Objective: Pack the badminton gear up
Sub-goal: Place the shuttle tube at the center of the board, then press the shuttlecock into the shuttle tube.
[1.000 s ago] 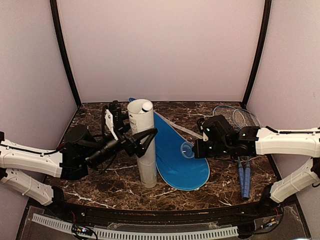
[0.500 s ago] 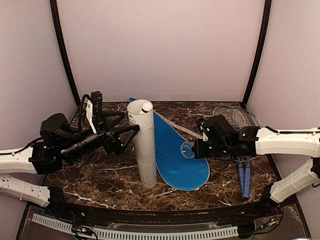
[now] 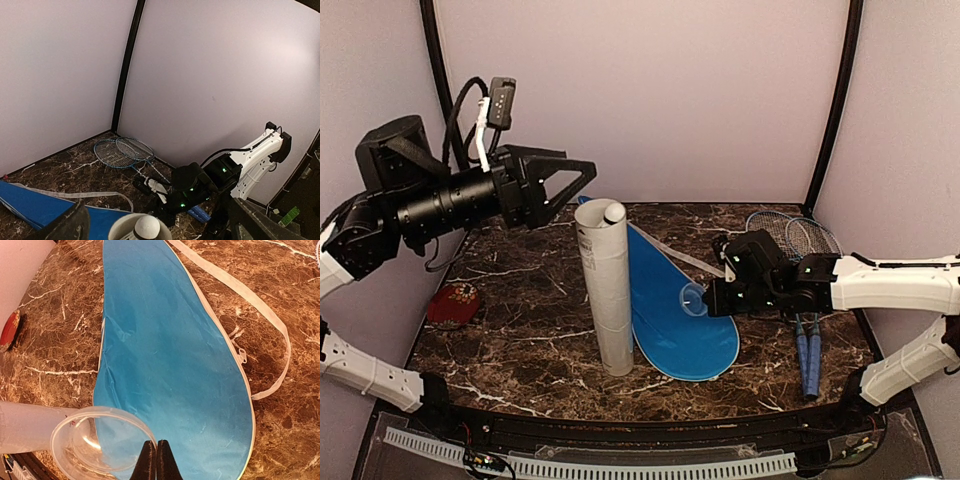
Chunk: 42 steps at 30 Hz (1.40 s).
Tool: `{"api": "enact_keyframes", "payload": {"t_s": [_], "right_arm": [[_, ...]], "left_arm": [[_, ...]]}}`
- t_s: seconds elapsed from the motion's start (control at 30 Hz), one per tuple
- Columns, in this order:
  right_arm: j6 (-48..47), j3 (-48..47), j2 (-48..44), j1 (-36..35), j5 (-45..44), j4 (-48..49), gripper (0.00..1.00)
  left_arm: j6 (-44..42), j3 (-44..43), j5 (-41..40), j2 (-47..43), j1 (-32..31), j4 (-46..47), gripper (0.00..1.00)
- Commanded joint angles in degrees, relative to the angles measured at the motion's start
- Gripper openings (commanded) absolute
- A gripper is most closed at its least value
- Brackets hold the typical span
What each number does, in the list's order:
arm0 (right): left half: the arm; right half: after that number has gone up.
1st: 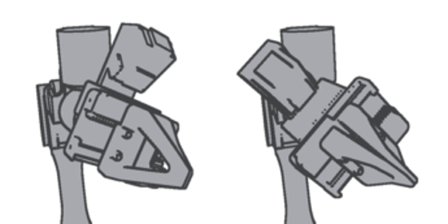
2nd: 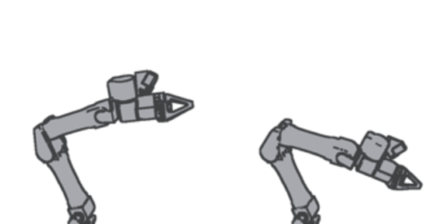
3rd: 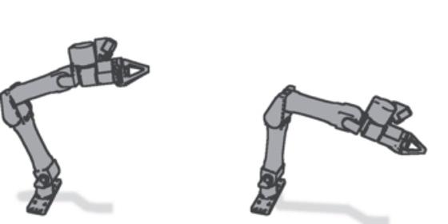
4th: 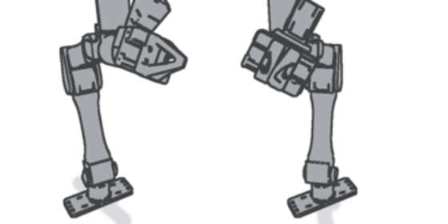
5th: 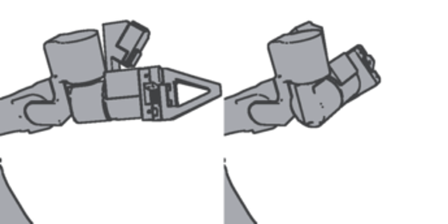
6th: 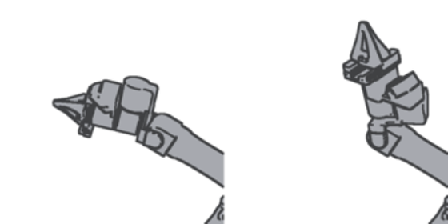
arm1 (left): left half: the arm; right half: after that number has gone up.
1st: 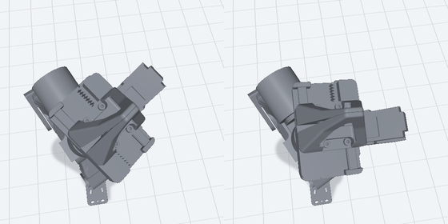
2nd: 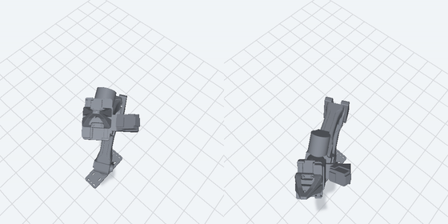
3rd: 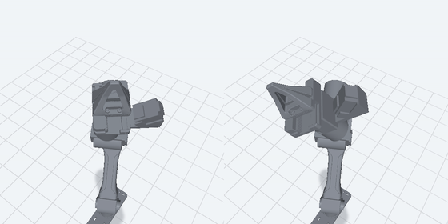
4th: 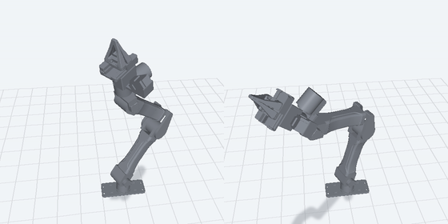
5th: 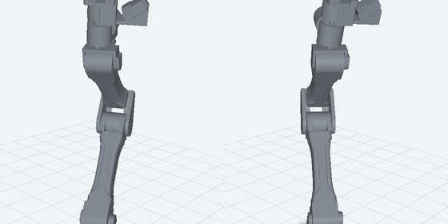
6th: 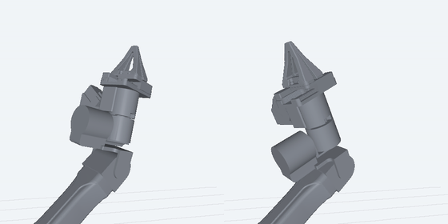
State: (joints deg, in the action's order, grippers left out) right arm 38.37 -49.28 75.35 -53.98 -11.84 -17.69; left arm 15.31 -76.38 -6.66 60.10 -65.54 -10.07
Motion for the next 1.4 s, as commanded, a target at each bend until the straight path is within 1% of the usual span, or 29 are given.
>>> {"api": "enact_keyframes", "payload": {"t_s": [0.0, 0.07, 0.13, 0.2, 0.33, 0.53, 0.63, 0.87, 1.13, 1.37], "right_arm": [[-0.2, 1.3, -1.4, 0.4, 0.2, 2.2, 0.0], [-0.1, 1.6, -1.4, 0.4, 0.4, 2.5, 0.0], [-0.1, 1.9, -1.4, 0.4, 0.9, 2.9, 0.0], [0.0, 2.0, -1.3, 0.3, 1.3, 3.2, 0.0], [0.0, 2.1, -1.4, 0.4, 1.4, 3.6, 0.0], [0.0, 2.5, -0.8, 0.4, 1.9, 4.2, 0.0], [0.1, 2.9, -0.8, 0.4, 2.1, 4.7, 0.0], [0.1, 2.8, -0.2, 0.3, 2.5, 5.1, 0.0], [0.1, 3.1, -0.1, 0.3, 2.5, 5.5, 0.0], [0.2, 3.3, -0.4, 0.4, 2.4, 5.3, 0.0]], "left_arm": [[3.1, -12.8, -0.9, 7.4, 1.1, -18.4, 0.99], [4.7, -18.3, 1.6, 10.5, 3.3, -23.6, 0.99], [6.5, -20.8, 6.5, 12.8, 6.4, -26.8, 0.99], [7.7, -22.2, 9.8, 14.6, 8.5, -28.8, 0.99], [8.1, -23.8, 13.6, 16.7, 9.9, -30.6, 0.99], [8.9, -24.5, 16.1, 18.4, 11.1, -33.1, 0.99], [9.3, -24.5, 16.1, 18.6, 11.3, -34.4, 0.99], [10.2, -22.4, 16.9, 17.9, 11.7, -35.3, 0.97], [11.2, -21.5, 18.1, 17.6, 12.0, -39.3, 0.96], [12.0, -19.8, 19.1, 17.6, 12.5, -40.8, 0.95]]}}
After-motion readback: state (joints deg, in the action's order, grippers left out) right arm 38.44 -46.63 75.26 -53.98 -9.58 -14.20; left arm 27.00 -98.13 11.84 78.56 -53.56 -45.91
